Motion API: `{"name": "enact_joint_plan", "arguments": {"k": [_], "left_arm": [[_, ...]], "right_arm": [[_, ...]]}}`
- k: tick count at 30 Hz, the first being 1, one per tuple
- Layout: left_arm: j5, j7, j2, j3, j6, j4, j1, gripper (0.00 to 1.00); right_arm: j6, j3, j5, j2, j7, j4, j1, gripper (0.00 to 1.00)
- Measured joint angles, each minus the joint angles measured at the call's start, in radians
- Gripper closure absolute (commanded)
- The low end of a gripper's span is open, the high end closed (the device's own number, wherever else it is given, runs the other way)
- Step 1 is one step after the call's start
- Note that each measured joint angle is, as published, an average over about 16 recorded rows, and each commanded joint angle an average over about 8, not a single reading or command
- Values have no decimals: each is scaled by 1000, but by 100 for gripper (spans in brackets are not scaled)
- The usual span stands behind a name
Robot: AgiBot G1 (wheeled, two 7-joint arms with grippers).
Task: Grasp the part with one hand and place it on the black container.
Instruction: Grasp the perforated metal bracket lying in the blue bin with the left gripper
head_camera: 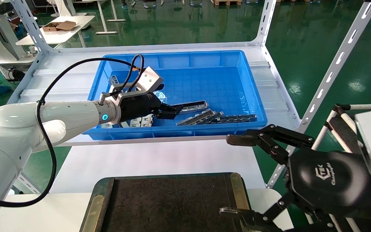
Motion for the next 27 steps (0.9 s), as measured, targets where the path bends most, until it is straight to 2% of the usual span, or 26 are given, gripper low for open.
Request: {"name": "enact_joint_plan", "arguments": {"k": [6, 7, 10, 15, 16, 18, 23, 25, 27], "left_arm": [[-2, -17, 2, 15, -13, -20, 12, 0], [-2, -20, 2, 18, -16, -23, 14, 3], [-4, -29, 2, 27, -23, -30, 19, 25], [-7, -43, 2, 42, -36, -40, 24, 85], [-8, -45, 2, 45, -38, -42, 25, 91], [-10, -50, 2, 51, -42, -46, 27, 100], [-17, -62, 3, 66, -49, -54, 31, 100], [-19, -67, 3, 72, -51, -57, 32, 100], [-22, -71, 3, 79, -53, -59, 34, 100]], "right_arm": [[0, 0, 0, 0, 0, 0, 0, 0], [0, 0, 0, 0, 0, 0, 0, 0], [0, -1, 0, 0, 0, 0, 0, 0], [0, -1, 1, 0, -1, 0, 0, 0], [0, -1, 1, 0, -1, 0, 0, 6], [1, -1, 1, 1, -1, 0, 0, 29], [1, -2, 1, 1, -1, 0, 0, 91], [1, -2, 1, 1, -1, 0, 0, 100], [1, -2, 1, 1, -1, 0, 0, 100]]}}
